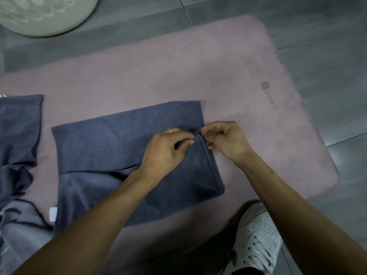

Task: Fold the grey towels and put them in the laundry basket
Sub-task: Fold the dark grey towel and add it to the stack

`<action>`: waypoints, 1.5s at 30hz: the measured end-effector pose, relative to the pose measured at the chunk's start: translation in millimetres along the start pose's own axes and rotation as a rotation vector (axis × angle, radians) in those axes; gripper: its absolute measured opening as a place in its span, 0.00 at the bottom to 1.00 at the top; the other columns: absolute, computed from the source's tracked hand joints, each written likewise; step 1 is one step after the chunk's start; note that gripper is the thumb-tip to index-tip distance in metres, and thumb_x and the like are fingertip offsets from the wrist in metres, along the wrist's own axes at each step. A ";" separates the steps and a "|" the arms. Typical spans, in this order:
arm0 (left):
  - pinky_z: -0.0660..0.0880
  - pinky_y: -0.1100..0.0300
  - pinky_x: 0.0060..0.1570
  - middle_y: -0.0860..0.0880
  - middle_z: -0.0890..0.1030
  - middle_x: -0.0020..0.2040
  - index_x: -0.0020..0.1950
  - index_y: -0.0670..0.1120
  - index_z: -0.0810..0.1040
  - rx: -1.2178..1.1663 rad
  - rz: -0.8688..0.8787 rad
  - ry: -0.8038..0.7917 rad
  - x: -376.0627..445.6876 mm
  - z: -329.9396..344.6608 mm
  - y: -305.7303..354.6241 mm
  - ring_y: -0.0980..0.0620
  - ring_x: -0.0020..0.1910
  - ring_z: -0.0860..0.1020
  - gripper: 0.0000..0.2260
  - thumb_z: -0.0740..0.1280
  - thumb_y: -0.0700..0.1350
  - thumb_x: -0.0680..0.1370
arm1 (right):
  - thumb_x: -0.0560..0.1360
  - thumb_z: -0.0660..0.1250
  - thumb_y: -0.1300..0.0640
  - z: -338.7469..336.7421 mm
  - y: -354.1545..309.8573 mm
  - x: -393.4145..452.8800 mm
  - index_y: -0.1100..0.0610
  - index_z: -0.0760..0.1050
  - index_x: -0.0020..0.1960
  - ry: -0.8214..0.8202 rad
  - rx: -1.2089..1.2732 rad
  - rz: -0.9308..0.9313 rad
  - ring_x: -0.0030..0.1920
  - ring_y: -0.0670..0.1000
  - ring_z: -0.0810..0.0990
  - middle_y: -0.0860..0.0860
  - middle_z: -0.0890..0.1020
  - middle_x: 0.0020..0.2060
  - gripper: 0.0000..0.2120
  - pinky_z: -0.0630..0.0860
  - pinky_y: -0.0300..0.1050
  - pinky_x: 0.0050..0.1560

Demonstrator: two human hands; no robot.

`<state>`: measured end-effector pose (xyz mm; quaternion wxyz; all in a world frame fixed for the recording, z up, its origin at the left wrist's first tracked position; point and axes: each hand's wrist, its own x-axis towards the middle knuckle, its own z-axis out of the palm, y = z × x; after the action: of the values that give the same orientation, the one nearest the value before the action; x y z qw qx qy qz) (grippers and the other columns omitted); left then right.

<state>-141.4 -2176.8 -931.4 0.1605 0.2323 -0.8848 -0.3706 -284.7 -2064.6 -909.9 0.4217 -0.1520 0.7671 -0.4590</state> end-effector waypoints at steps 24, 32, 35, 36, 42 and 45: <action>0.78 0.53 0.49 0.54 0.79 0.44 0.45 0.50 0.79 0.054 -0.282 -0.267 31.4 4.3 3.5 0.55 0.44 0.78 0.03 0.72 0.46 0.75 | 0.76 0.61 0.72 -18.8 30.5 5.8 0.56 0.79 0.40 0.142 0.056 -0.006 0.36 0.48 0.80 0.52 0.82 0.35 0.15 0.80 0.42 0.46; 0.73 0.64 0.43 0.55 0.79 0.38 0.43 0.47 0.79 0.039 -0.149 -0.025 84.2 -26.7 10.0 0.55 0.39 0.76 0.03 0.72 0.42 0.73 | 0.77 0.64 0.65 -19.8 19.3 26.5 0.57 0.80 0.46 0.100 -0.108 -0.015 0.41 0.49 0.79 0.52 0.82 0.40 0.07 0.78 0.39 0.48; 0.77 0.55 0.47 0.50 0.82 0.41 0.44 0.47 0.79 0.125 -0.190 -0.192 105.4 -14.2 -5.0 0.50 0.43 0.79 0.04 0.73 0.42 0.73 | 0.76 0.63 0.65 -19.0 14.3 38.4 0.56 0.80 0.47 0.146 -0.197 -0.048 0.42 0.50 0.80 0.51 0.81 0.39 0.08 0.78 0.42 0.49; 0.77 0.53 0.48 0.48 0.82 0.42 0.44 0.46 0.79 0.153 -0.204 -0.233 109.3 -9.2 -9.8 0.48 0.44 0.79 0.04 0.73 0.43 0.73 | 0.76 0.63 0.65 -19.6 12.6 42.2 0.57 0.80 0.48 0.143 -0.235 -0.055 0.44 0.51 0.80 0.51 0.81 0.41 0.09 0.78 0.43 0.50; 0.69 0.60 0.45 0.49 0.76 0.45 0.45 0.47 0.77 0.248 -0.207 -0.283 106.3 7.8 -27.2 0.50 0.44 0.74 0.03 0.70 0.41 0.74 | 0.76 0.61 0.65 -21.4 -8.3 70.6 0.61 0.79 0.57 0.145 -0.533 -0.226 0.53 0.56 0.81 0.56 0.82 0.54 0.12 0.74 0.40 0.56; 0.66 0.63 0.44 0.50 0.73 0.45 0.47 0.43 0.78 0.210 -0.178 -0.209 93.7 4.6 -29.0 0.52 0.42 0.72 0.04 0.69 0.38 0.74 | 0.76 0.64 0.62 -12.0 -19.6 88.6 0.59 0.79 0.59 0.111 -0.583 -0.243 0.56 0.54 0.80 0.55 0.82 0.57 0.13 0.74 0.40 0.59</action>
<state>-213.8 -2241.7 -945.2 0.0091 0.2853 -0.9065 -0.3112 -350.1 -2123.0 -935.9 0.2599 -0.3317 0.8644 -0.2744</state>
